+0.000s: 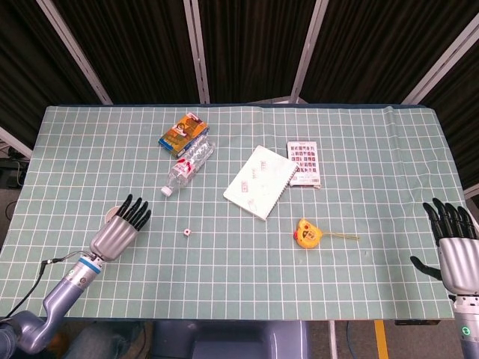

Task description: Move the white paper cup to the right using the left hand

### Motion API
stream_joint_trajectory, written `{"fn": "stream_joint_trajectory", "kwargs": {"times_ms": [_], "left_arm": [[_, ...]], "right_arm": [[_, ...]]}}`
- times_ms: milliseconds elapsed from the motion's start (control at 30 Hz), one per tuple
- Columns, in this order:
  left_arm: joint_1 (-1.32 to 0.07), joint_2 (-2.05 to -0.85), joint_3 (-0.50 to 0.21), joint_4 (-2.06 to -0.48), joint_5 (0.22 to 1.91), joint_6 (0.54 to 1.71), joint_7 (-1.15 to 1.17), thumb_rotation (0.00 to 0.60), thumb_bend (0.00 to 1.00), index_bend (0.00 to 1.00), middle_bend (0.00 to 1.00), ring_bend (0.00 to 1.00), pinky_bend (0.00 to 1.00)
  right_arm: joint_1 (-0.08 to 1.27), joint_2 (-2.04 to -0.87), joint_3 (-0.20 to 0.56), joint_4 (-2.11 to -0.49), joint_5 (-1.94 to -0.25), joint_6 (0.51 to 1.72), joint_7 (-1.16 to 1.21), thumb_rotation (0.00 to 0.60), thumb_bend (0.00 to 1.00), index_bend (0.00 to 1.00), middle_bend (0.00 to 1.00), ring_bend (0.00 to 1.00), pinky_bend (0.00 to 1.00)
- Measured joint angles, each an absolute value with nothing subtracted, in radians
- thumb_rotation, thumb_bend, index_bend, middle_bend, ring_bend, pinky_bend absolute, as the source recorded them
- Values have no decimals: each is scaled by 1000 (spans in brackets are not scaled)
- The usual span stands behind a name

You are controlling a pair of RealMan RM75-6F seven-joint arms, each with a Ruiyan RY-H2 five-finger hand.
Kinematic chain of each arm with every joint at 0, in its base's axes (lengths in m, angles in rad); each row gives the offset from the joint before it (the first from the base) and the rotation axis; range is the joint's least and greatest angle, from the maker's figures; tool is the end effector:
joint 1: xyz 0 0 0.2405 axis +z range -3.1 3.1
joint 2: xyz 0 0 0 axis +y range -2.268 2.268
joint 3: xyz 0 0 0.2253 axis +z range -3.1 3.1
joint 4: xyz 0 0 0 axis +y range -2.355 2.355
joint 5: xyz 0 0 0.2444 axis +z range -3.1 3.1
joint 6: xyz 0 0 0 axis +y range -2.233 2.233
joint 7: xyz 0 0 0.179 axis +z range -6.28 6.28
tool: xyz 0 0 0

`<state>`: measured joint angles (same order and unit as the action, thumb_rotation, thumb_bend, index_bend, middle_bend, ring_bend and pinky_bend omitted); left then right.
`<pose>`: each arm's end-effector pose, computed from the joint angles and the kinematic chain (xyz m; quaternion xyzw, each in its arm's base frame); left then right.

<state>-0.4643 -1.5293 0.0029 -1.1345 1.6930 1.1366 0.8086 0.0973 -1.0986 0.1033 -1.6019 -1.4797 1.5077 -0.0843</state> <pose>-0.2452 0.3021 -0.0436 -0.8430 0.0528 -0.1562 0.5119 -0.2943 -0.2331 0.1363 0.5940 -0.3324 0.3798 0.6264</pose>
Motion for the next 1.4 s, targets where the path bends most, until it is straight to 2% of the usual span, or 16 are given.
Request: {"fn": "stream_joint_trajectory", "kwargs": {"times_ms": [100, 167, 267, 467, 767, 967, 1100, 1300, 1400], "left_arm": [[-472, -1551, 12, -1097, 1708, 1146, 820, 600, 0, 256, 210, 183, 220], [-476, -1560, 17, -1080, 1717, 1155, 822, 600, 0, 380, 290, 259, 286], [-477, -1574, 20, -1055, 1722, 1173, 825, 600, 0, 462, 358, 324, 347], [-471, -1585, 14, -1030, 1710, 1204, 812, 600, 0, 522, 419, 398, 418], [-460, -1565, -15, -1071, 1667, 1237, 684, 600, 0, 529, 414, 391, 422], [-456, -1506, -60, -1195, 1582, 1216, 355, 600, 0, 530, 403, 382, 422], [-463, -1452, -81, -1269, 1522, 1150, 30, 600, 0, 527, 400, 375, 421], [-490, -1416, -87, -1277, 1483, 1015, -446, 600, 0, 517, 389, 366, 411], [-510, -1419, -78, -1236, 1484, 957, -589, 600, 0, 506, 377, 351, 403]], "right_arm": [[98, -1097, 105, -1601, -1478, 1508, -79, 600, 0, 0, 0, 0, 0], [97, -1096, 107, -1601, -1477, 1509, -75, 600, 0, 0, 0, 0, 0], [97, -1095, 109, -1599, -1474, 1508, -71, 600, 0, 0, 0, 0, 0], [99, -1095, 109, -1598, -1472, 1501, -68, 600, 0, 0, 0, 0, 0], [99, -1095, 108, -1601, -1469, 1499, -71, 600, 0, 0, 0, 0, 0], [99, -1096, 106, -1604, -1473, 1498, -74, 600, 0, 0, 0, 0, 0], [101, -1097, 105, -1606, -1472, 1493, -81, 600, 0, 0, 0, 0, 0], [104, -1098, 105, -1609, -1461, 1480, -87, 600, 0, 0, 0, 0, 0], [104, -1098, 106, -1609, -1458, 1479, -90, 600, 0, 0, 0, 0, 0]]}}
